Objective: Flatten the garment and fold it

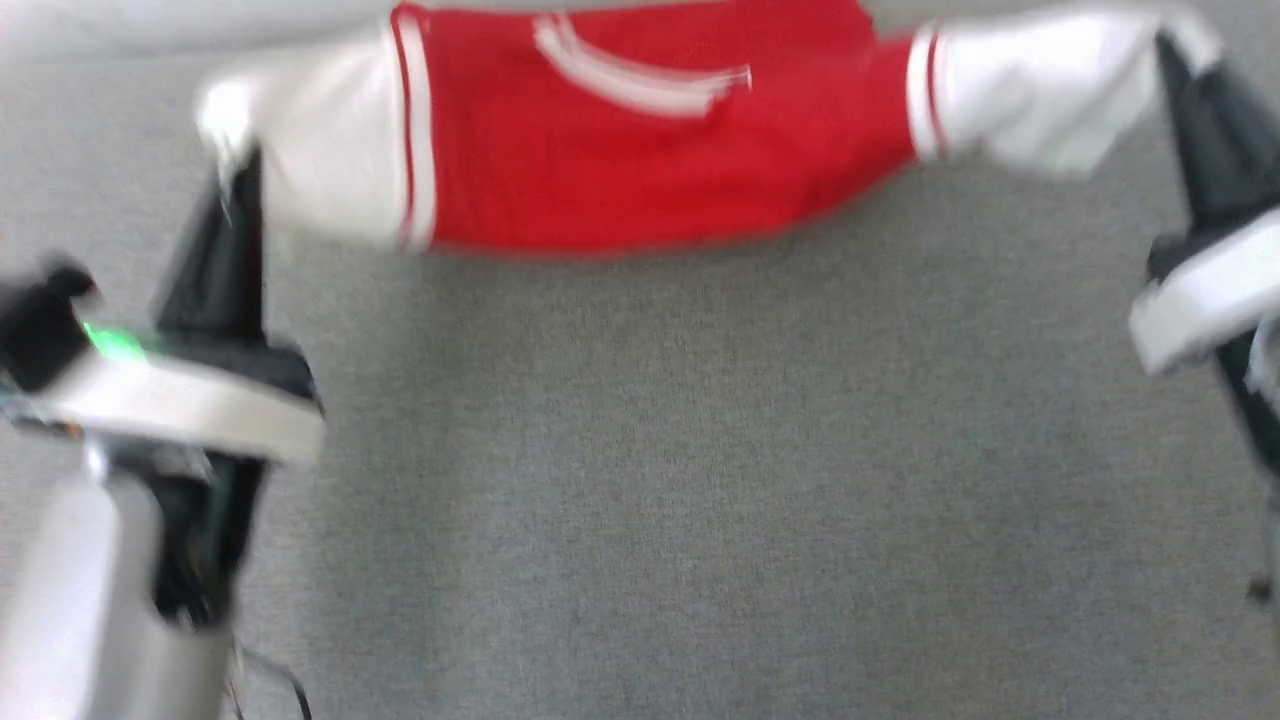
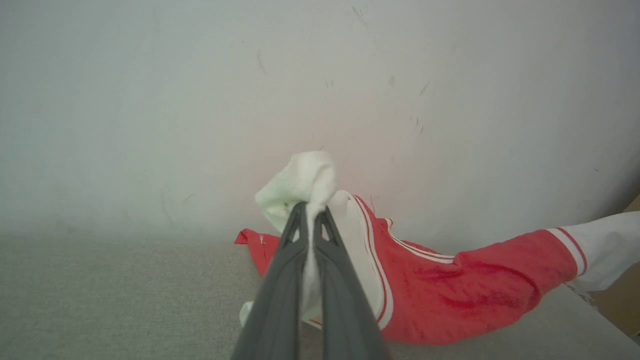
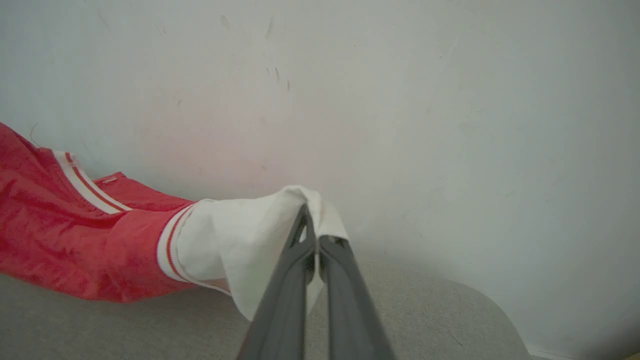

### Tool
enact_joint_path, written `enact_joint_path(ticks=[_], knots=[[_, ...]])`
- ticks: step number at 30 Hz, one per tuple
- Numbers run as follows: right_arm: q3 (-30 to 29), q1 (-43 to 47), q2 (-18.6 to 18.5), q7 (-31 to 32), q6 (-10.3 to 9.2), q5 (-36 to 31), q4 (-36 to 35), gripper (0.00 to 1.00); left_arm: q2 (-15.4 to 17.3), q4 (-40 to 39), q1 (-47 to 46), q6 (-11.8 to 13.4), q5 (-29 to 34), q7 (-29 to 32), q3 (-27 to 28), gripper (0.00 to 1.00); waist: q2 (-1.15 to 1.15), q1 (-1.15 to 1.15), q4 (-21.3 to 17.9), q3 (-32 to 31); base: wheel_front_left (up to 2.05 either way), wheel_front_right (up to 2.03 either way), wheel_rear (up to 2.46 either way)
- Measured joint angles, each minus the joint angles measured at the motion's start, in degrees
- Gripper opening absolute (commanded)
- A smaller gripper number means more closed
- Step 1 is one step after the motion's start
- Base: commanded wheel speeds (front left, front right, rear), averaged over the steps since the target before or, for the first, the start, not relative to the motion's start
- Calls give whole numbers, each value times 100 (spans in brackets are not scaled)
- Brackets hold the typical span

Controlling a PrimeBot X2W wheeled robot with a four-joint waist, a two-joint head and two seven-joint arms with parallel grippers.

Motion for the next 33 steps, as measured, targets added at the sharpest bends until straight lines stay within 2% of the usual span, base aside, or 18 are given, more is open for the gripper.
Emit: enact_joint_path(ticks=[6, 10, 17, 25, 33], knots=[[-291, 1432, 434, 104, -1, 86, -533, 0, -198, -127, 1416, 377, 52, -174, 15, 0, 0, 0, 28, -554, 0, 0, 0], [-490, 2223, 691, 111, -1, 105, -724, 0, -224, -118, 2204, 536, 70, -142, 0, 0, 0, 0, 36, -892, 0, 0, 0], [-1095, 3486, 1085, 371, -1, 260, -805, 0, -318, -186, 3231, 534, -399, 397, -175, 0, 0, 1, 47, -1371, 0, 0, 0], [-1599, 4479, 1316, 1178, -1, 688, -906, 0, -244, -435, 4184, 614, -989, 1173, -207, 0, 0, 2, 64, -1788, 0, 0, 0], [-1952, 5197, 1495, 2236, -2, 936, -1180, 0, -91, -720, 4844, 743, -1399, 1873, -310, 0, 0, 2, 93, -2018, 0, 0, 0]])
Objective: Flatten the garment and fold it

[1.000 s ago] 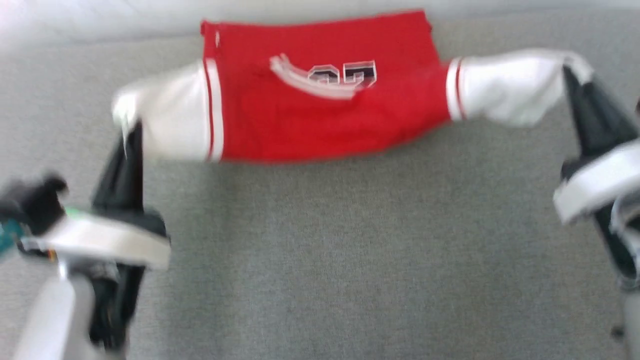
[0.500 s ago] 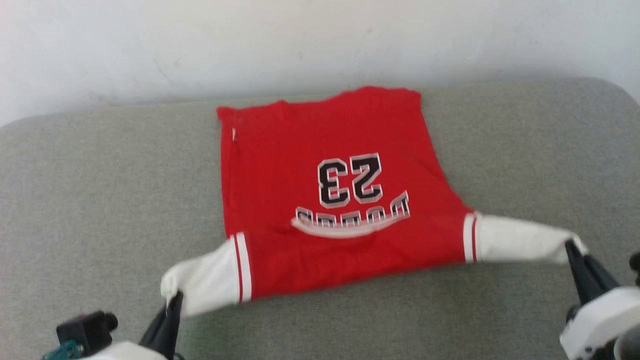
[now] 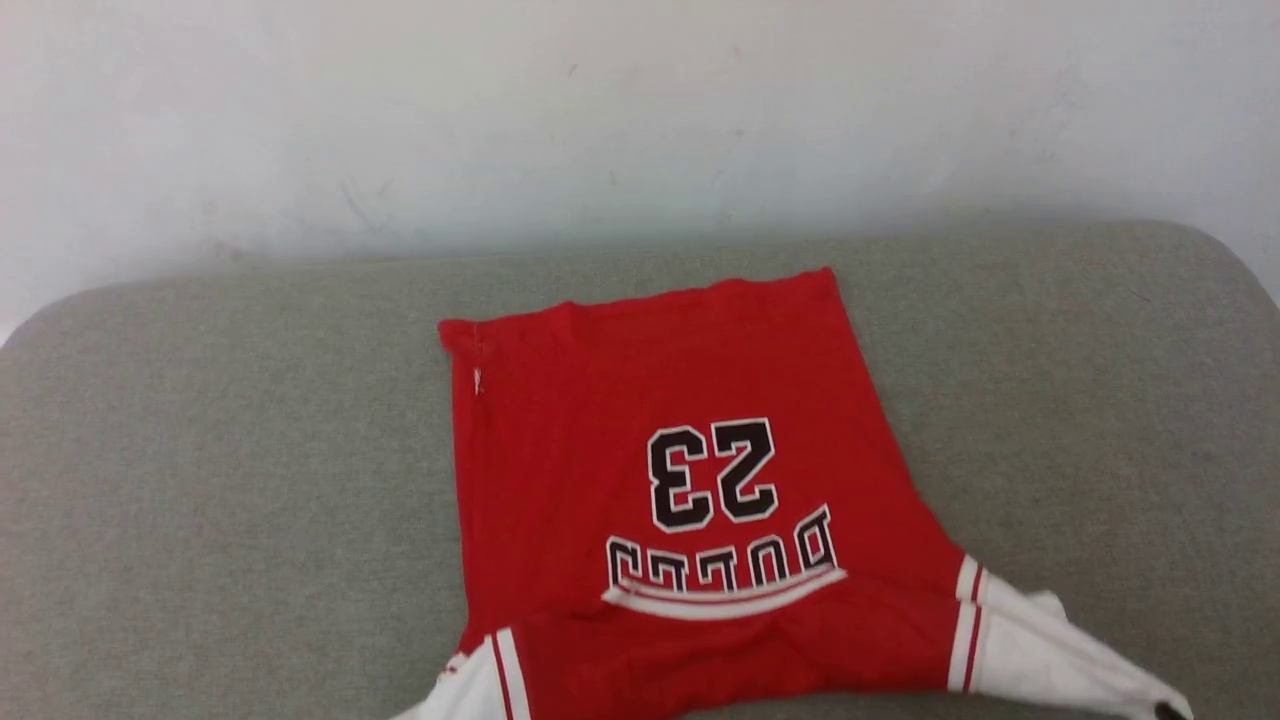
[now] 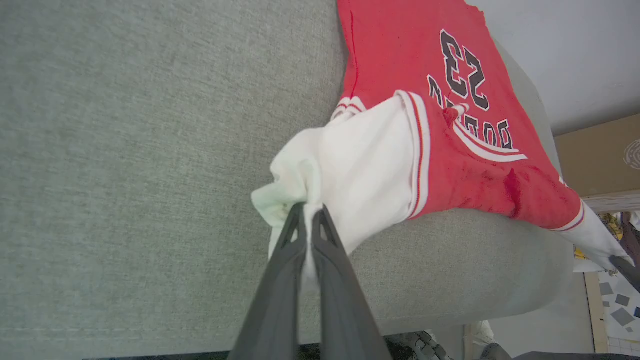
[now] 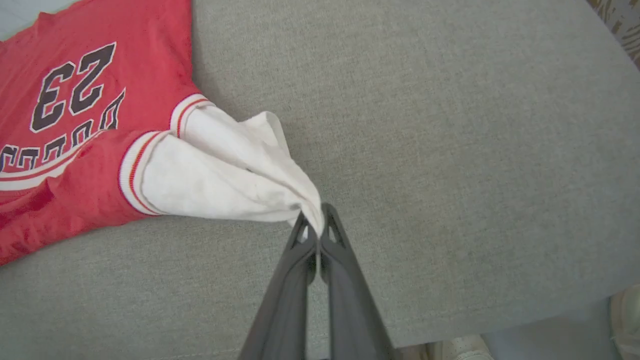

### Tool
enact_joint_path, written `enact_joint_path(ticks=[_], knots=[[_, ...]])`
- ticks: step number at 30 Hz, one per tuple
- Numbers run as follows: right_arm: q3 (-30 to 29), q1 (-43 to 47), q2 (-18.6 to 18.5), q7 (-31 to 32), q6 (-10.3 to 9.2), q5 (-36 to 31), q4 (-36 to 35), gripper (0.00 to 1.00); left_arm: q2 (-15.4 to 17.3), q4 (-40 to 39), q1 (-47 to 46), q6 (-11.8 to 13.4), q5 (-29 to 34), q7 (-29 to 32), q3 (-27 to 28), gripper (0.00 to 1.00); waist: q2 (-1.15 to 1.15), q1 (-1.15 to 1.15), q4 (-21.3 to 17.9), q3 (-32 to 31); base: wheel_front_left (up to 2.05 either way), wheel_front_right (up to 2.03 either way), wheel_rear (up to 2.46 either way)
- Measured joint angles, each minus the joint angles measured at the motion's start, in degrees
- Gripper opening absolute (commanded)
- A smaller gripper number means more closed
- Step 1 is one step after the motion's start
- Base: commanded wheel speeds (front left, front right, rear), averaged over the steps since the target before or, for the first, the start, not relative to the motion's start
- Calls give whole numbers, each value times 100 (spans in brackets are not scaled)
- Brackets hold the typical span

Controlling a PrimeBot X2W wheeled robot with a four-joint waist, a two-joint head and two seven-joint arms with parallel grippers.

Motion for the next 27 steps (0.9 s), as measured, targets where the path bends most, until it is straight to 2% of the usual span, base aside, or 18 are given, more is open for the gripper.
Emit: enact_joint_path(ticks=[5, 8, 15, 16, 17, 22, 27], knots=[[-122, 454, 101, 635, -2, 114, -142, 0, 47, -235, 324, 122, -158, 158, 29, 0, 0, 0, 51, -84, 0, 0, 0], [-143, 546, 116, 687, -2, 93, -151, 0, 109, -280, 355, 200, -99, 114, 88, 0, 0, 0, 72, -117, 0, 0, 0], [62, 516, 135, 534, -3, 51, 224, 0, 35, -302, 266, 199, -62, 21, 8, 0, 0, 0, 61, -191, 0, 0, 0], [94, 501, 142, 486, -3, 51, 238, 29, 18, -303, 233, 198, -48, -13, 8, 0, 0, 0, 53, -196, 0, 0, 0], [91, 463, 148, 423, -3, 51, 244, 98, 11, -303, 214, 194, -20, -49, 7, 0, 0, 0, 44, -196, 0, 0, 0], [120, 48, 83, 336, -4, 114, -123, 100, -16, -338, 64, 170, 149, -311, 22, 0, 0, 1, 33, -85, 0, 0, 0], [-7, -1388, -360, -30, -4, -41, -843, 100, -29, -485, -331, 38, 324, -539, 3, 0, 0, 1, 72, 220, 0, 0, 0]])
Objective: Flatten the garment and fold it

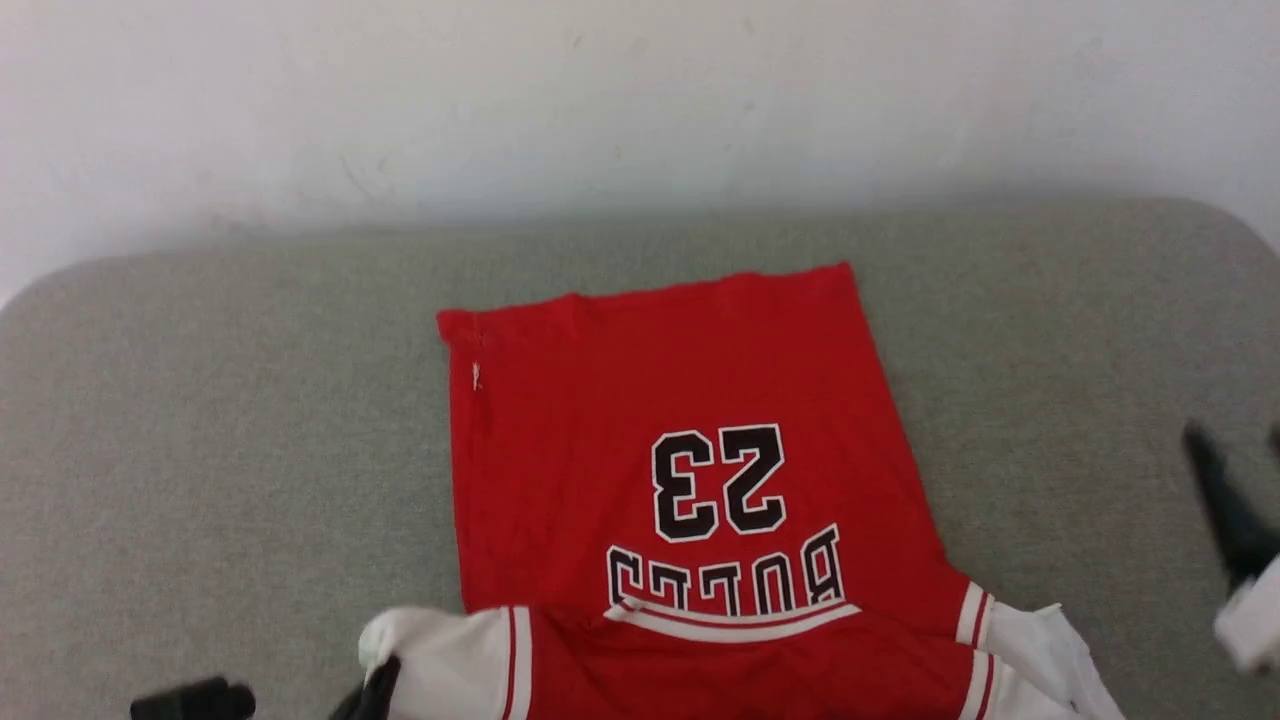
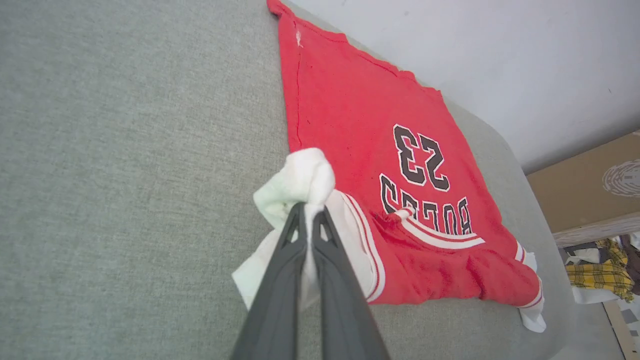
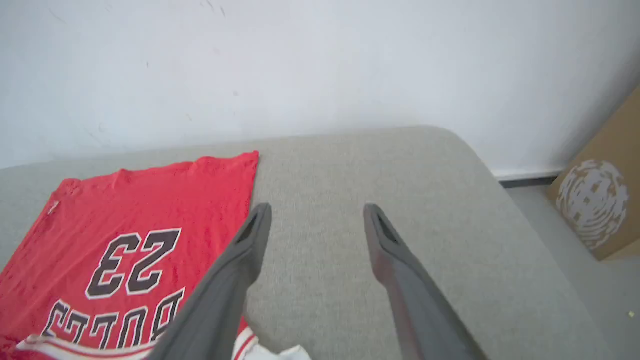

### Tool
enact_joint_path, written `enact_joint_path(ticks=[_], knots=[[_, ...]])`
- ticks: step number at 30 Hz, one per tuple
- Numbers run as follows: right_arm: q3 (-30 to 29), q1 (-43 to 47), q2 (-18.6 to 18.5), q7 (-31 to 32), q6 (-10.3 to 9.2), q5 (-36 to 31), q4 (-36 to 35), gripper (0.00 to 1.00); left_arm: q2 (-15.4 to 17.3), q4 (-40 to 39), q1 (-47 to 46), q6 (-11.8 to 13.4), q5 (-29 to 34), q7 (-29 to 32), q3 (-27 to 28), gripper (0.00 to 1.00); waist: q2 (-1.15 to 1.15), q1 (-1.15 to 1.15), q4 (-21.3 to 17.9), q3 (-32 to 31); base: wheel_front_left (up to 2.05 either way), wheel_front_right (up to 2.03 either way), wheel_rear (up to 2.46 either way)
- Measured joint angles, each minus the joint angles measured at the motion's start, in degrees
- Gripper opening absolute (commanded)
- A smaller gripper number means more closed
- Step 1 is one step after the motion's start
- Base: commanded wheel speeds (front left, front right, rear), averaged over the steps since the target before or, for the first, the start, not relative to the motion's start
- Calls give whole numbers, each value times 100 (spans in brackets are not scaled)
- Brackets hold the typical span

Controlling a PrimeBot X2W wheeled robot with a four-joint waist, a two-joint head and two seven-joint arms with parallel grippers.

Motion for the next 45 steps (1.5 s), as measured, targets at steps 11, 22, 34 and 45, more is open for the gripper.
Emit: enact_joint_path(ticks=[11, 22, 34, 45], knots=[[949, -3586, -564, 189, 1, -625, 1107, 100, -140, -43, -1067, -348, 303, -278, -289, 0, 0, 2, 351, 1039, 0, 0, 0], [1315, -4834, -903, 680, 1, -1445, 3539, 100, -291, 105, -1716, -603, 513, -472, -593, 0, 0, 1, 988, 1978, 0, 0, 0], [715, -5147, -590, 570, 1, -1805, 4702, 0, -413, 401, -2027, -710, 514, -542, -747, 0, 0, -1, 1662, 2651, 0, 0, 0], [480, -4880, -386, -167, 1, -1539, 4420, 0, -313, 427, -1989, -684, 597, -622, -654, 0, 0, 0, 1620, 2402, 0, 0, 0]])
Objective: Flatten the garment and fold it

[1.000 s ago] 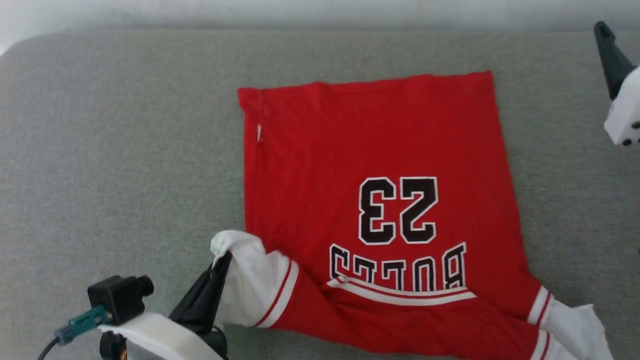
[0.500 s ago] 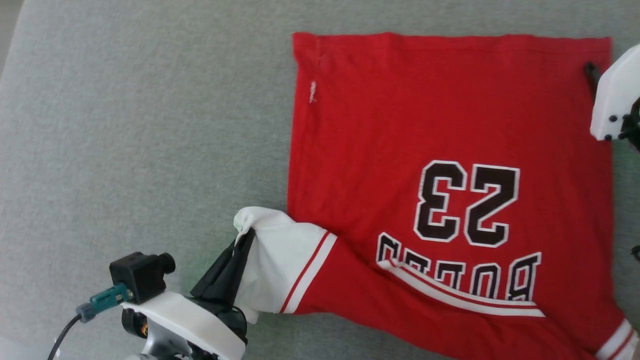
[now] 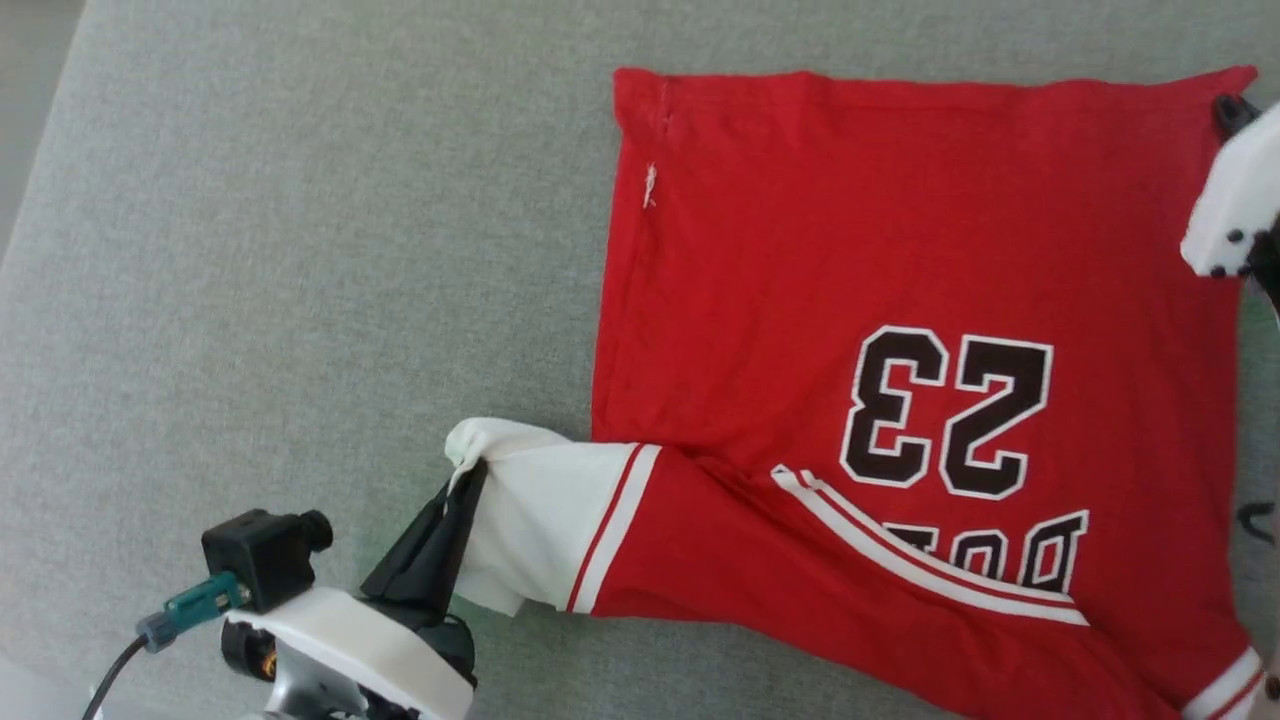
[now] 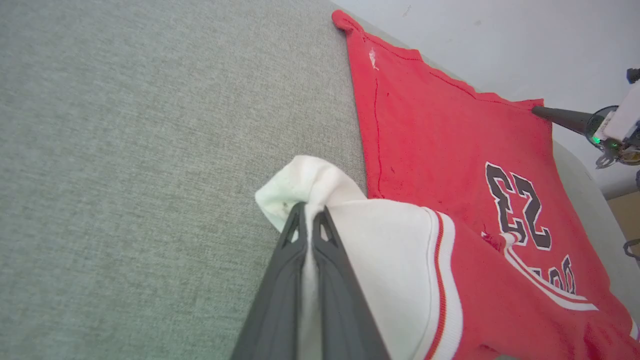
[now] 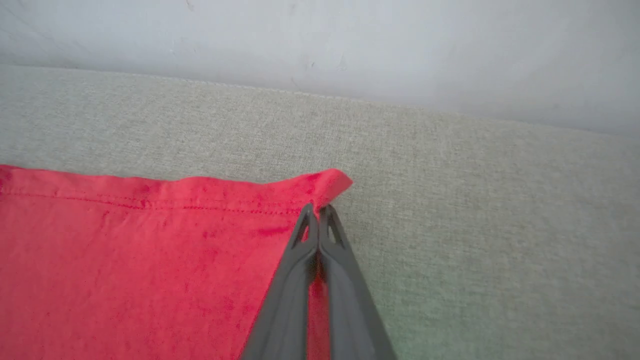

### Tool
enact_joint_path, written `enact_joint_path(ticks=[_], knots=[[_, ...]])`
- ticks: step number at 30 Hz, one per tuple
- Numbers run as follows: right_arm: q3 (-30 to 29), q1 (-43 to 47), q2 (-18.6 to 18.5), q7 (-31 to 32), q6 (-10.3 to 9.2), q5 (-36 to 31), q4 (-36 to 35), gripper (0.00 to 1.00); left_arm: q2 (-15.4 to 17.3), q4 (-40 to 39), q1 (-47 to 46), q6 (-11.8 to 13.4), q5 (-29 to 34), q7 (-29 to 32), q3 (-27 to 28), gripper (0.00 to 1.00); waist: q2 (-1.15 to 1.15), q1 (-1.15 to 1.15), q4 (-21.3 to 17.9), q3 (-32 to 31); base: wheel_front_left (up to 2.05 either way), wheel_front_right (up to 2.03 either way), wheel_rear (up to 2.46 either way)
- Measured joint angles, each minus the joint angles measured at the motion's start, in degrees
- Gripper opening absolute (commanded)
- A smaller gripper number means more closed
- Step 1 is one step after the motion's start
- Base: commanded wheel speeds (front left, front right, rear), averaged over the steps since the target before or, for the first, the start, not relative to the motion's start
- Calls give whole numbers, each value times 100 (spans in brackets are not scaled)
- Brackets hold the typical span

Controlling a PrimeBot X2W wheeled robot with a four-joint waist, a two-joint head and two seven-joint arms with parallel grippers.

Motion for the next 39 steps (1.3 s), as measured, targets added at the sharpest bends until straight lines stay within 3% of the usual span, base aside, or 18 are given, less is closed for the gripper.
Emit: enact_joint_path(ticks=[10, 17, 22, 27, 28, 29, 33, 39], knots=[[-626, 2234, -29, 204, 0, 898, -1942, 0, 207, -90, 575, 263, 22, 80, 116, 0, 0, -2, -618, -744, 0, 0, 0], [-1467, 4493, 715, 739, 0, 1361, -3044, 0, 286, -144, 831, 335, 59, 156, 62, 0, 0, -2, -1193, -1242, 0, 0, 0], [-1641, 5811, 891, 722, 0, 1712, -2994, 0, 319, -190, 993, 357, 49, 179, 71, 0, 0, -2, -1468, -1542, 0, 0, 0], [-1350, 6100, 901, 49, -1, 1924, -2261, 0, 331, -199, 1129, 439, 8, 204, 89, 0, 0, -2, -1645, -1788, 0, 0, 0], [-1260, 6062, 902, -89, -1, 1889, -2163, 13, 328, -196, 1143, 439, 2, 204, 83, 0, 0, -1, -1670, -1839, 0, 0, 0], [-1196, 5992, 910, -229, -1, 1841, -2096, 100, 327, -192, 1152, 439, -8, 211, 74, 0, 0, -1, -1690, -1889, 0, 0, 0], [-1039, 5571, 906, -374, -1, 1720, -2220, 100, 323, -191, 1158, 439, -11, 237, 25, 0, 0, -1, -1745, -2070, 0, 0, 0], [-697, 4807, 577, 212, -1, 1596, -3518, 100, 293, -201, 1048, 416, 4, 259, -115, 0, 0, 0, -1714, -2031, 0, 0, 0]])
